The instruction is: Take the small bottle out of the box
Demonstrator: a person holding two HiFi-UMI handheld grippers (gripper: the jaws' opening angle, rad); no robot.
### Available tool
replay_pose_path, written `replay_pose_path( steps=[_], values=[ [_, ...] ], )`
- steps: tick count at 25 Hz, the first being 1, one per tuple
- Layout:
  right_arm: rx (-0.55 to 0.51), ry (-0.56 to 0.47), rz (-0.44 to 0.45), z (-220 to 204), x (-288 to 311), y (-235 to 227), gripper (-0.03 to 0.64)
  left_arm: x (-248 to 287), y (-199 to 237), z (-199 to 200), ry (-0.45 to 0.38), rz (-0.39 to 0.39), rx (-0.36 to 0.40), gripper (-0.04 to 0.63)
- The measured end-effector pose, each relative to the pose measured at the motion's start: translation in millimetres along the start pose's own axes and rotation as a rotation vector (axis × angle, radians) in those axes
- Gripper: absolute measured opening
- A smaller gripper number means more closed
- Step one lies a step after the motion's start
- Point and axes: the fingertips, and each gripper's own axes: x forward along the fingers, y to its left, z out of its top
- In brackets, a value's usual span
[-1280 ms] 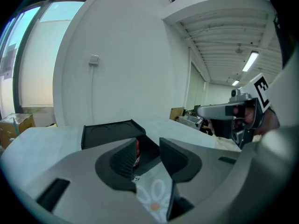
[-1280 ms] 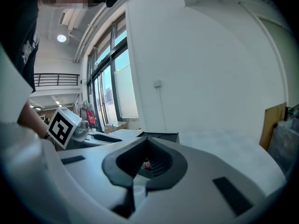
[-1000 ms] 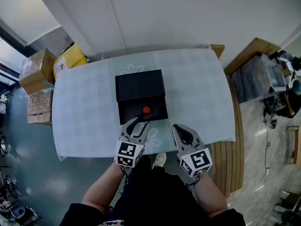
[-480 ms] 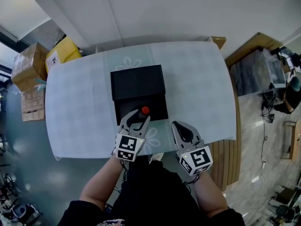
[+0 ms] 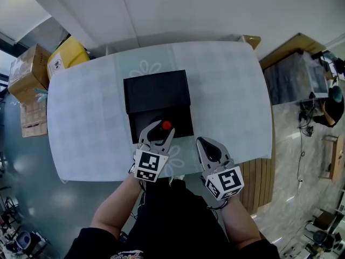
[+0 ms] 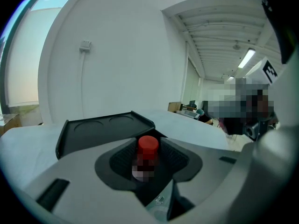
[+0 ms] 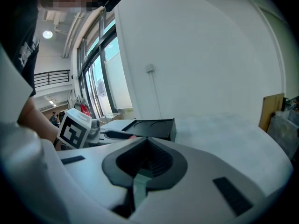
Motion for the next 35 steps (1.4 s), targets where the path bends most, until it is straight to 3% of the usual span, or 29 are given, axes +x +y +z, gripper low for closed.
replay_pose_path(
  steps=[25, 35],
  values=[
    [0.013, 0.025, 0.014, -8.8, 15.7, -4.6, 0.023, 13.4, 2.4, -2.1, -0.009, 0.018, 0.106, 0.161],
    [0.021, 0.02, 0.009, -9.5, 8.1, -8.0, 0.023, 11.6, 3.0, -0.6, -0.004, 0.026, 0.096, 0.16]
  ],
)
